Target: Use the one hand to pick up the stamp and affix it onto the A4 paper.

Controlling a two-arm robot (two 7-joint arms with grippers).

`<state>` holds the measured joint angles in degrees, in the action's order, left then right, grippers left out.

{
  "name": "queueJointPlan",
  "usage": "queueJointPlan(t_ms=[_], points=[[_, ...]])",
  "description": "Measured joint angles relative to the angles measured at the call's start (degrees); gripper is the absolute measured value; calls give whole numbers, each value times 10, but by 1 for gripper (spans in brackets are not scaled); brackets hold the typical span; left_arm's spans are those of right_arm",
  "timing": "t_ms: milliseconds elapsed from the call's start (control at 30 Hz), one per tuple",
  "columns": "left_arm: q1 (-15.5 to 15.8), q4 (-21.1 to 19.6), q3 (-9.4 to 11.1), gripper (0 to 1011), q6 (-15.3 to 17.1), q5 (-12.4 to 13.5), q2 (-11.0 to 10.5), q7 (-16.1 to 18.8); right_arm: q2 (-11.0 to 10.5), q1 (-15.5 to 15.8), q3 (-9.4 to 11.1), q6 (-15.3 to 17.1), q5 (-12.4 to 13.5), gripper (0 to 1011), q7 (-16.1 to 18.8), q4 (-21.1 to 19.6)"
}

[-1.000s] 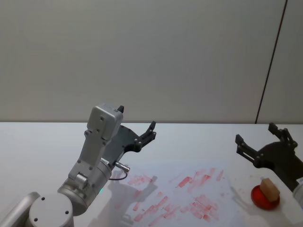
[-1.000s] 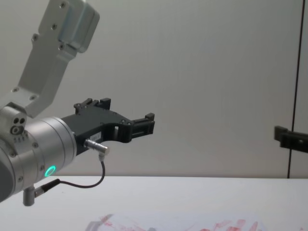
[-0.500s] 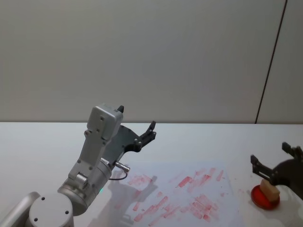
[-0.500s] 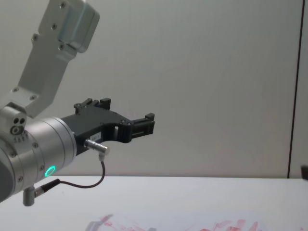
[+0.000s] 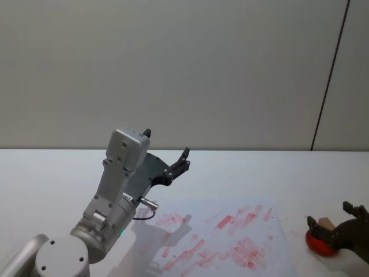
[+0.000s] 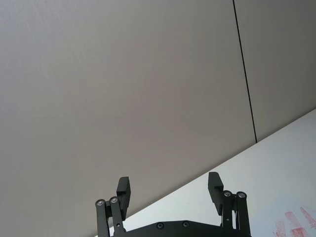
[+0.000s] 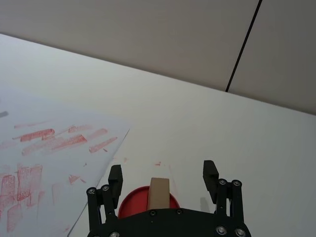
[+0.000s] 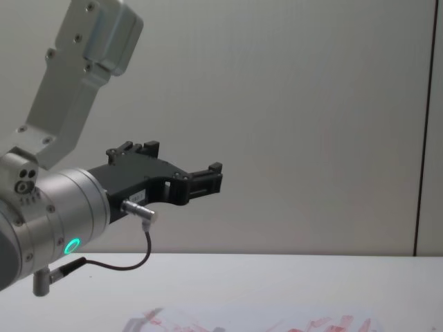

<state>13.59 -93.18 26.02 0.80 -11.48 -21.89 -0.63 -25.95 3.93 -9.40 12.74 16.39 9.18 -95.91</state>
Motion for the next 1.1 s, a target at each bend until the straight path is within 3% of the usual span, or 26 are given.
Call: queueJointPlan(t_ms=[1100], points=[[0,0,0,1002,0,0,0,0,27,-33,-17,30,-20,1001,27,51]])
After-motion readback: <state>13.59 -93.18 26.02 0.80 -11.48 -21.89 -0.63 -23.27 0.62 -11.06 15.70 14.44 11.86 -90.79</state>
